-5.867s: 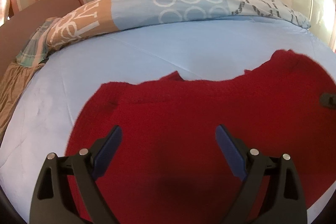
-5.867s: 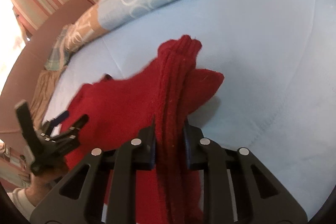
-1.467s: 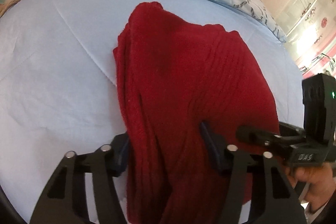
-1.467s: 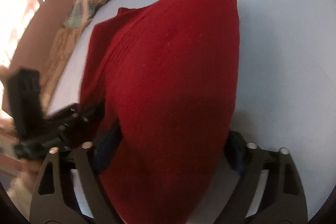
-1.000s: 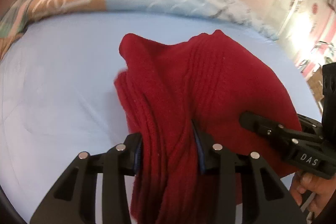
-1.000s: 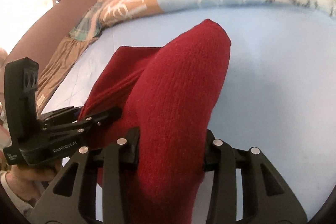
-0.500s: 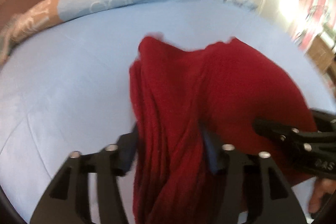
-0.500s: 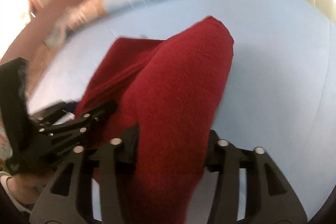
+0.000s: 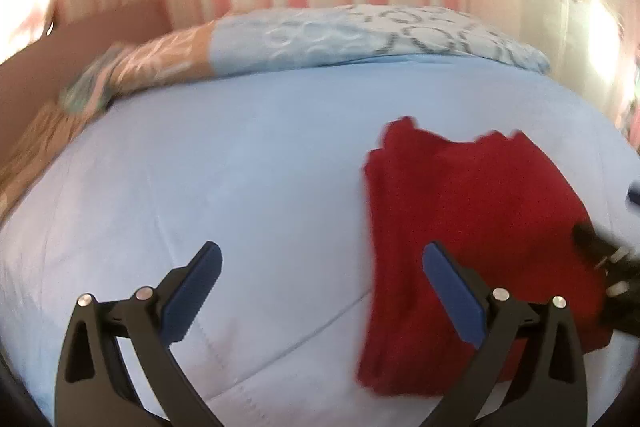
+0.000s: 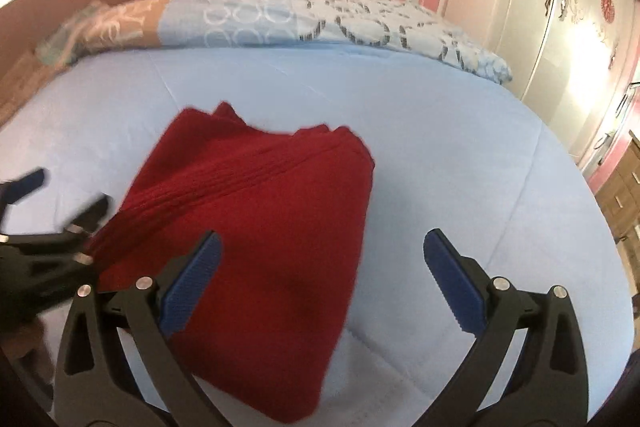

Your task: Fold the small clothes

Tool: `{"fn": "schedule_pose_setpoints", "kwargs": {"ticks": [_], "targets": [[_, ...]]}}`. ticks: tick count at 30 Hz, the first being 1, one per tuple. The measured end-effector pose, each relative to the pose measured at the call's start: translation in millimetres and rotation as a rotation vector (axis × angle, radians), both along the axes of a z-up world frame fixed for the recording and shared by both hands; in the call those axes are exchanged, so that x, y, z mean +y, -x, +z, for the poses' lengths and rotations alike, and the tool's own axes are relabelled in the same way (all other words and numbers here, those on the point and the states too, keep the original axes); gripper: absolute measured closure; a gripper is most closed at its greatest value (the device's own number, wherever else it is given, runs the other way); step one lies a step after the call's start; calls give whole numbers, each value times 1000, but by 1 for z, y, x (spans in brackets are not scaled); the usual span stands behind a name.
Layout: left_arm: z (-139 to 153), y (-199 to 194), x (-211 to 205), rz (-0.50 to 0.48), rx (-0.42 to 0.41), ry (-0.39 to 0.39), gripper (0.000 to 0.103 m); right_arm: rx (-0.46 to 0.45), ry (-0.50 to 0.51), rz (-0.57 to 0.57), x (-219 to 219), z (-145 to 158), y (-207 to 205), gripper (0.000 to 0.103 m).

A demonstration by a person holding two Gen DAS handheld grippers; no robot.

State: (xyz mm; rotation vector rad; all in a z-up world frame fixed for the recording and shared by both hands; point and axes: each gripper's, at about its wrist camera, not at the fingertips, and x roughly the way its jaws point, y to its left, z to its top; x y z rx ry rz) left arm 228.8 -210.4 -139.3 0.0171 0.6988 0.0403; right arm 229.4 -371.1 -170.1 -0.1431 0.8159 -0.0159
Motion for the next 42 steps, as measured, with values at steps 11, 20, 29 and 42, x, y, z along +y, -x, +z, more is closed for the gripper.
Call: {"fn": "schedule_pose_setpoints", "kwargs": {"ticks": [11,20,29,42], "targets": [[-21,-41,-23,-76,45,-189,1,-89,-3,15,-4,13,14,3],[-30,-47,20,-23,105,-129,1,76,-37,-14,-9,-18,-1,3],[71,39,89,-41,5,-109,1,-86,-131,-76,41,101,71,3],[93,167,134,-134,55,24,2,-74,-135,-47,135,113,171,3]]}}
